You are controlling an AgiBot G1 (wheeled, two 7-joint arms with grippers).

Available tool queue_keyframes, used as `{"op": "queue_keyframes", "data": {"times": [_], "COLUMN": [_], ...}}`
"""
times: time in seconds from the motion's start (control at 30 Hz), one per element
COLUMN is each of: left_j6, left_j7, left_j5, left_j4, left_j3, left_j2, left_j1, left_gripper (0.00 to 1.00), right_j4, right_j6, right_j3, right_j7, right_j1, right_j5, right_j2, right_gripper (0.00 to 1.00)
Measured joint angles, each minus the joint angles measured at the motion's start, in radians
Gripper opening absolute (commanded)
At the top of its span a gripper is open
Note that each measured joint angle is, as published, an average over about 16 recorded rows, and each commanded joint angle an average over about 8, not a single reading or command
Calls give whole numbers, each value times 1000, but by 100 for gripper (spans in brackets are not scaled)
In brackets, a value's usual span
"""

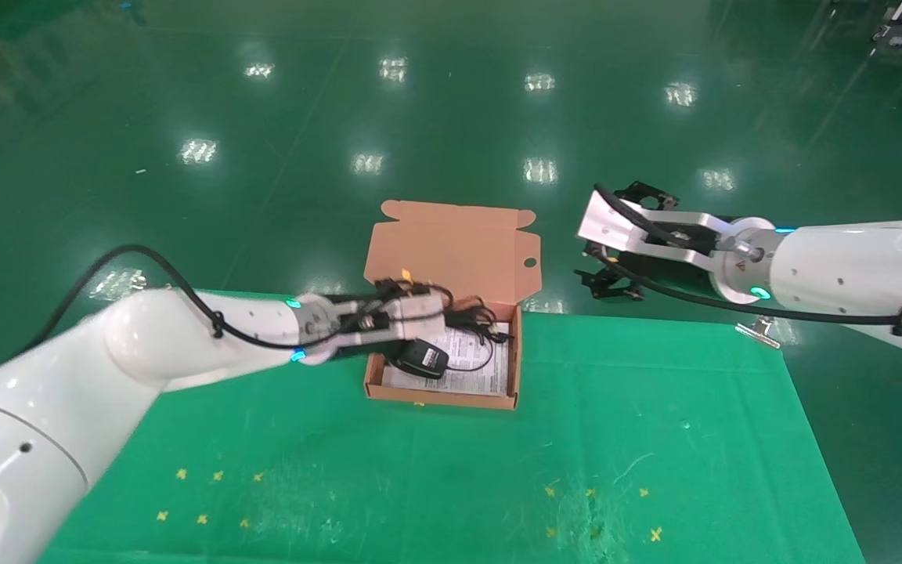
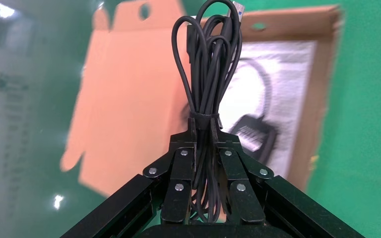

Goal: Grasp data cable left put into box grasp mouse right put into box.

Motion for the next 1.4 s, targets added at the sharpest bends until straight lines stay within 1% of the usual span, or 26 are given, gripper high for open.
{"op": "queue_keyframes", "data": {"times": [0.07, 0.2, 0.33, 0.77, 1.13, 1.27, 1.4], "left_j6": [1, 4, 4, 5, -42, -49, -31], "left_j7": [36, 84, 109, 103, 59, 37, 16], "left_j5": [-27, -68, -88, -90, -111, -131, -162], "left_j4": [-1, -3, -4, -19, -57, -74, -97], "left_j3": [13, 34, 48, 46, 18, -5, -31], "left_j2": [3, 6, 8, -5, -41, -60, -85], "left_j1": [5, 13, 15, 11, -46, -61, -54], "left_gripper": [0, 50, 100, 100, 100, 100, 100], "right_j4": [22, 51, 64, 61, 87, 106, 123], "right_j6": [-8, -22, -31, -28, -16, -29, -60], "right_j3": [-2, -4, -6, -3, 17, 38, 73], "right_j7": [20, 49, 66, 64, 31, 8, -19], "right_j1": [4, 11, 14, 20, 81, 92, 78], "right_j5": [-19, -49, -65, -66, -100, -96, -65], "right_j2": [13, 27, 32, 30, 45, 56, 70], "right_gripper": [100, 100, 100, 100, 100, 100, 100]}}
